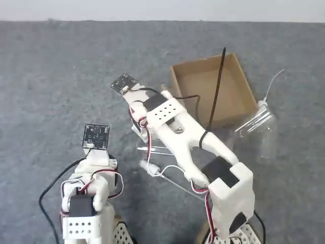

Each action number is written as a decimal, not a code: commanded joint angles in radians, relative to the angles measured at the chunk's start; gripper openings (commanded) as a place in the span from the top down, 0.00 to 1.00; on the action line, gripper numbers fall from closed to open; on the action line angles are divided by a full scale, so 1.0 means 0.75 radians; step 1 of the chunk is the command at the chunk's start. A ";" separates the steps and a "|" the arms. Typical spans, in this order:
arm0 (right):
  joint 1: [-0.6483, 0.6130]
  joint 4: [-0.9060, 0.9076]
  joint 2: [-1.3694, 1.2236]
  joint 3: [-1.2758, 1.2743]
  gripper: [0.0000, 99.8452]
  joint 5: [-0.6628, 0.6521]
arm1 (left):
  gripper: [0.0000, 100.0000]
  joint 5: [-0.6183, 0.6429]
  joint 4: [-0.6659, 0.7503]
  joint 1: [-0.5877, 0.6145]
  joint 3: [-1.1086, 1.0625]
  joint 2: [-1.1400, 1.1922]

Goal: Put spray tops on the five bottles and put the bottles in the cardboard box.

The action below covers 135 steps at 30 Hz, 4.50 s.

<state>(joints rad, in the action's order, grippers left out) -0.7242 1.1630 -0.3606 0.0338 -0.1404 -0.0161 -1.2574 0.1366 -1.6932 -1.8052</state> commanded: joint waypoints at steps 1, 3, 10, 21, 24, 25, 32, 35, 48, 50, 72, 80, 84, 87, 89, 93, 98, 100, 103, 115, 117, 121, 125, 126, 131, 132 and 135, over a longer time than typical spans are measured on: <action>-0.003 0.099 0.036 0.153 0.76 0.010 | 0.99 -0.008 -0.006 0.008 0.011 -0.025; 0.032 0.175 0.036 0.225 0.76 0.018 | 0.99 -0.008 -0.006 0.008 0.011 -0.025; 0.206 0.510 0.216 0.473 0.76 0.018 | 0.99 -0.008 -0.006 0.008 0.011 -0.025; 0.819 0.705 0.566 0.520 0.78 -0.065 | 0.99 -0.008 -0.006 0.008 0.011 -0.025; 0.997 0.658 0.566 0.516 0.83 -0.078 | 0.99 -0.008 -0.006 0.008 0.011 -0.025; 1.048 0.629 0.566 0.507 0.85 -0.078 | 0.99 -0.008 -0.006 0.008 0.011 -0.025; 1.286 0.439 0.455 0.485 0.85 -0.074 | 0.99 -0.008 -0.006 0.008 0.011 -0.025; 1.321 0.332 0.357 0.487 0.85 -0.068 | 0.99 -0.008 -0.006 0.008 0.011 -0.025; 1.349 -0.011 -0.030 0.487 0.85 -0.070 | 0.99 -0.008 -0.006 0.008 0.011 -0.025; 1.364 -0.048 -0.081 0.487 0.85 -0.068 | 0.99 -0.008 -0.006 0.008 0.011 -0.025; 1.288 -0.142 -0.451 0.483 0.85 0.074 | 0.99 -0.008 -0.006 0.008 0.011 -0.025; 1.361 -0.052 -0.459 0.483 0.86 0.063 | 0.99 -0.008 -0.006 0.006 0.011 -0.025; 1.425 -0.064 -0.470 0.483 0.93 0.051 | 0.99 -0.008 -0.006 0.006 0.011 -0.025; 1.468 -0.062 -0.467 0.483 0.94 -0.004 | 0.99 -0.008 -0.006 0.006 0.011 -0.025; 1.505 -0.064 -0.459 0.487 0.94 -0.014 | 0.99 -0.008 -0.006 0.006 0.011 -0.025; 1.578 -0.052 -0.455 0.538 0.94 -0.025 | 0.99 -0.008 -0.006 0.004 0.011 -0.025; 1.627 0.056 -0.429 0.689 0.94 -0.025 | 0.99 -0.008 -0.006 0.004 0.011 -0.025; 1.627 0.136 -0.406 0.765 0.94 -0.025 | 0.99 -0.008 -0.006 0.004 0.011 -0.025; 1.623 0.226 -0.361 0.855 0.94 -0.025 | 0.99 -0.008 -0.006 0.004 0.011 -0.025; 1.544 0.504 -0.324 0.894 0.82 -0.174 | 0.99 -0.008 -0.006 0.004 0.011 -0.025; 1.544 0.506 -0.343 0.886 0.82 -0.141 | 0.99 -0.008 -0.006 0.004 0.011 -0.025; 1.544 0.506 -0.408 0.882 0.81 -0.119 | 0.99 -0.008 -0.006 0.004 0.011 -0.025; 1.548 0.429 -0.500 0.882 0.81 -0.070 | 0.99 -0.008 -0.006 0.006 0.011 -0.025; 1.550 0.408 -0.527 0.882 0.81 -0.053 | 0.99 -0.008 -0.006 0.006 0.011 -0.025; 1.542 0.349 -0.615 0.882 0.81 0.008 | 0.99 -0.008 -0.006 0.006 0.011 -0.025; 1.542 0.343 -0.623 0.882 0.81 0.016 | 0.99 -0.008 -0.006 0.006 0.011 -0.025; 1.542 0.349 -0.635 0.882 0.81 0.023 | 0.99 -0.008 -0.006 0.006 0.011 -0.025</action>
<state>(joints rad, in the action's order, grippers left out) 0.4404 1.4377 -0.8516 0.6659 -0.1435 -0.0161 -1.2574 0.1366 -1.6932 -1.8052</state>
